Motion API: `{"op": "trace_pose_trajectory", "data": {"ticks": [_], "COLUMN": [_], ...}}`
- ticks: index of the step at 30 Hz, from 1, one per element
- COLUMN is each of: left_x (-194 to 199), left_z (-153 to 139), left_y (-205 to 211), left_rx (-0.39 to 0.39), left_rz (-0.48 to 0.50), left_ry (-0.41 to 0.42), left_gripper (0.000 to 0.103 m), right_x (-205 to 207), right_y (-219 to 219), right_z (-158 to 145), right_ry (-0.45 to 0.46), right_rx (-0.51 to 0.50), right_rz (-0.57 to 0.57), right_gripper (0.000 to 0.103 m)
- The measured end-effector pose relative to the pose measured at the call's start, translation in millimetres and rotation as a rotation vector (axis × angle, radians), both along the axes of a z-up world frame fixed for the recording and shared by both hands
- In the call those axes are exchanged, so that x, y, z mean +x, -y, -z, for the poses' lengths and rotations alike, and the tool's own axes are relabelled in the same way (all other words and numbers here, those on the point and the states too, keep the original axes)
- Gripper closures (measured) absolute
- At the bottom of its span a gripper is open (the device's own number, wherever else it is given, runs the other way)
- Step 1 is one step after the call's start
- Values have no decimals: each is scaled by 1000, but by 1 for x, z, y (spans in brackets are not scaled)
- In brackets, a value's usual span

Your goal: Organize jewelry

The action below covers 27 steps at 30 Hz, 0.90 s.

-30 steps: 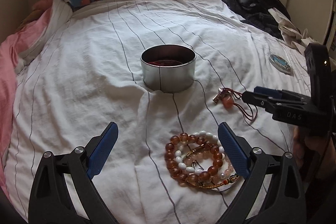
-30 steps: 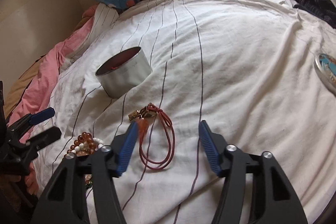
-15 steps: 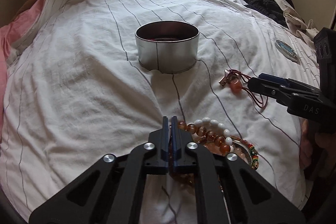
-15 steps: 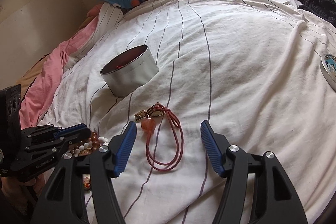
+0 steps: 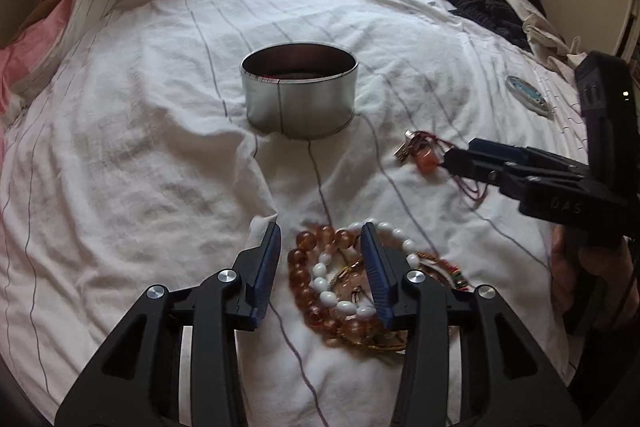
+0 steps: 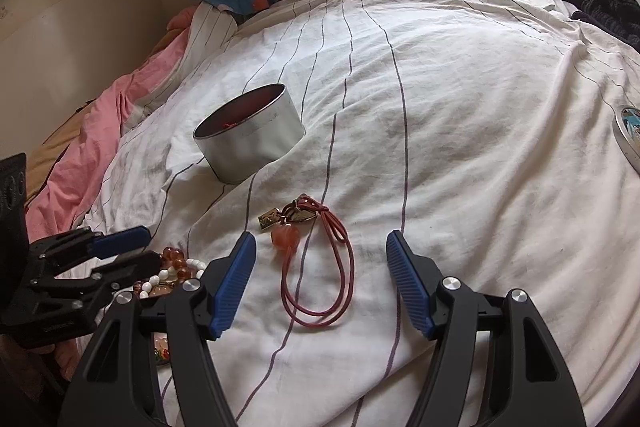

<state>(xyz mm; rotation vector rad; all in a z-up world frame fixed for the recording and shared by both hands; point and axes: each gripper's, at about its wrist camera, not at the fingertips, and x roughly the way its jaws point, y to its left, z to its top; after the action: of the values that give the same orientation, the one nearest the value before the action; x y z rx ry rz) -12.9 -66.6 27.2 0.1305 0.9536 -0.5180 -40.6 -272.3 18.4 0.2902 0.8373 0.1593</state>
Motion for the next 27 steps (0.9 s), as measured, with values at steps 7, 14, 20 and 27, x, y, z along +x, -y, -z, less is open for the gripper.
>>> {"op": "trace_pose_trajectory", "data": {"ticks": [7, 14, 20, 27], "left_x": [3, 7, 10, 17], "left_z": [11, 16, 7, 10], "left_y": [-5, -12, -22, -31], "left_rx": [0, -68, -75, -67], "left_rz": [-12, -23, -94, -138], "left_ry": [-47, -111, -65, -83], "left_gripper": [64, 86, 92, 92], "right_x": [0, 0, 1, 1], "right_y": [-1, -1, -1, -9], "right_z": [0, 0, 0, 3], "right_ry": [-2, -1, -2, -15], "right_rx": [3, 3, 3, -23], "right_rz": [-4, -4, -5, -28], "right_gripper": [37, 37, 37, 31]}}
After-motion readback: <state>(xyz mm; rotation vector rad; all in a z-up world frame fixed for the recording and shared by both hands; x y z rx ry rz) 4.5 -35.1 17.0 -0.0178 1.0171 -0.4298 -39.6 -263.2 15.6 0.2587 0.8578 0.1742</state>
